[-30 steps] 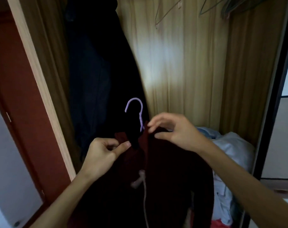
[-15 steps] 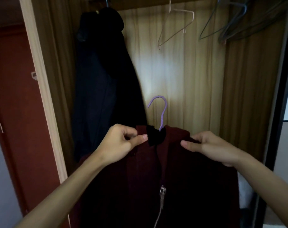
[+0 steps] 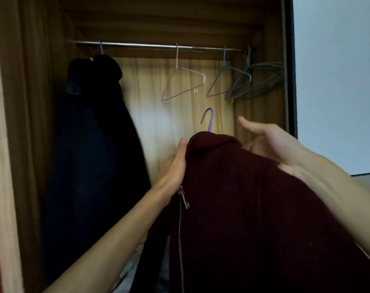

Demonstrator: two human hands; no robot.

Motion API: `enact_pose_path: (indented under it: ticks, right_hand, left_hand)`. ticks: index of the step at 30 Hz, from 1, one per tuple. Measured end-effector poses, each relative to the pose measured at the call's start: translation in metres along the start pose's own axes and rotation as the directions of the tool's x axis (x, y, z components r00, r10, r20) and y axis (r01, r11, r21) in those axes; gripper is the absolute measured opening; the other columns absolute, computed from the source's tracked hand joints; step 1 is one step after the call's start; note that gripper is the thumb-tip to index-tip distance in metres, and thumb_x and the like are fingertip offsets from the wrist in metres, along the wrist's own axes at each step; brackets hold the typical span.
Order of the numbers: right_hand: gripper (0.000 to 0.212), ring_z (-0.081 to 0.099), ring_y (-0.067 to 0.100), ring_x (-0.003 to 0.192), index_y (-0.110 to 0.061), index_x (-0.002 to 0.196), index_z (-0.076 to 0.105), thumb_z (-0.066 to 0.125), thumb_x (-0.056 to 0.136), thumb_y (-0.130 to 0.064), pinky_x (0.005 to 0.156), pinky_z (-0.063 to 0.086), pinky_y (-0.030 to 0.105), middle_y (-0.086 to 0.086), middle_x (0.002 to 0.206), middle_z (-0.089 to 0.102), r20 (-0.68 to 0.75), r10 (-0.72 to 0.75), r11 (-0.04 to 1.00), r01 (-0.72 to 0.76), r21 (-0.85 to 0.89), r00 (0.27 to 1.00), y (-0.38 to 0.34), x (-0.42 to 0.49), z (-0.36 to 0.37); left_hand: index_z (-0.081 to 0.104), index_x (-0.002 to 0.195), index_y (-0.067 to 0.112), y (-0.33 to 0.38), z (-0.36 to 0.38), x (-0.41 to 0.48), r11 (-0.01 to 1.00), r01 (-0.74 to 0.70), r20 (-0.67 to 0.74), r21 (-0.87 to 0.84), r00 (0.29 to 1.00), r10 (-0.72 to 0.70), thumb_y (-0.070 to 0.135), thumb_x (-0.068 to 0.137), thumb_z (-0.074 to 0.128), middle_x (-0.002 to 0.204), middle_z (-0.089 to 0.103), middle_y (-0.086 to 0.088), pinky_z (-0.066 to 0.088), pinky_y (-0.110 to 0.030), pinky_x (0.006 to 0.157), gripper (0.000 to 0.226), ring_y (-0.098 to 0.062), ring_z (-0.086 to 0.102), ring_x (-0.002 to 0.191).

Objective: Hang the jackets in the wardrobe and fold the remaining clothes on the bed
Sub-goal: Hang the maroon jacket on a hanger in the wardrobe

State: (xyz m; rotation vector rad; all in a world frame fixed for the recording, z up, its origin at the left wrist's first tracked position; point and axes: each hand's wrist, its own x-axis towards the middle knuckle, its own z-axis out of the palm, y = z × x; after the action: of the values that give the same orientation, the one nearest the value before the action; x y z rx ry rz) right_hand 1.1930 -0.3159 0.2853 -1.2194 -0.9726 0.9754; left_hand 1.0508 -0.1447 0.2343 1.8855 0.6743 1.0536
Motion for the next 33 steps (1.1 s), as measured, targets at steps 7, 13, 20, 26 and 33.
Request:
enact_pose_path:
  ticks: [7,13,20,26,33]
  right_hand:
    - [0.024,0.067,0.01,0.06,-0.014,0.107,0.067,0.053,0.096,-0.03,0.055,0.052,0.014,0.023,0.095,0.071,-0.009,-0.393,0.9,0.383,-0.209,0.919,-0.021,0.03,0.064]
    - [0.023,0.068,0.006,0.065,-0.015,0.089,0.078,0.078,0.069,-0.026,0.051,0.048,0.014,-0.003,0.075,0.073,-0.106,-0.454,0.826,0.374,-0.423,0.884,-0.044,0.088,0.08]
    - [0.044,0.074,0.013,0.085,-0.021,0.098,0.078,0.081,0.064,-0.05,0.071,0.053,0.026,-0.002,0.096,0.077,-0.007,-0.505,0.795,0.462,-0.393,0.863,-0.098,0.185,0.099]
    - [0.049,0.076,0.017,0.072,-0.014,0.105,0.074,0.087,0.065,-0.039,0.059,0.057,0.025,0.004,0.089,0.078,0.019,-0.569,0.798,0.558,-0.229,0.822,-0.143,0.267,0.119]
    - [0.066,0.072,0.012,0.075,-0.014,0.115,0.063,0.087,0.061,-0.043,0.054,0.048,0.022,0.002,0.1,0.073,0.049,-0.652,0.71,0.632,-0.309,0.756,-0.192,0.34,0.146]
  left_hand:
    - [0.068,0.121,0.026,0.011,-0.025,0.031,0.976,-0.21,-0.089,-0.049,0.975,0.205,0.021,0.098,0.058,0.106,0.073,0.008,0.054,-0.028,0.095,0.026,-0.01,0.069,0.1]
    - [0.069,0.124,0.024,0.017,-0.058,0.065,0.898,-0.423,-0.214,0.121,0.872,0.44,0.004,0.1,0.046,0.11,0.07,0.014,0.045,-0.009,0.089,0.039,-0.004,0.063,0.108]
    - [0.029,0.153,0.031,0.024,-0.103,0.133,0.919,-0.293,-0.245,0.263,0.901,0.357,0.057,0.099,0.041,0.148,0.045,0.005,0.034,-0.03,0.106,0.061,-0.016,0.042,0.135]
    - [0.039,0.144,0.051,0.023,-0.127,0.213,0.932,-0.323,-0.293,0.166,0.886,0.36,0.105,0.058,0.022,0.147,0.051,0.008,0.032,-0.049,0.116,0.102,-0.019,0.048,0.135]
    - [0.046,0.138,0.053,0.068,-0.15,0.226,0.865,-0.453,-0.277,0.216,0.821,0.499,0.094,0.071,0.02,0.141,0.055,0.015,0.029,-0.045,0.117,0.083,-0.012,0.048,0.134]
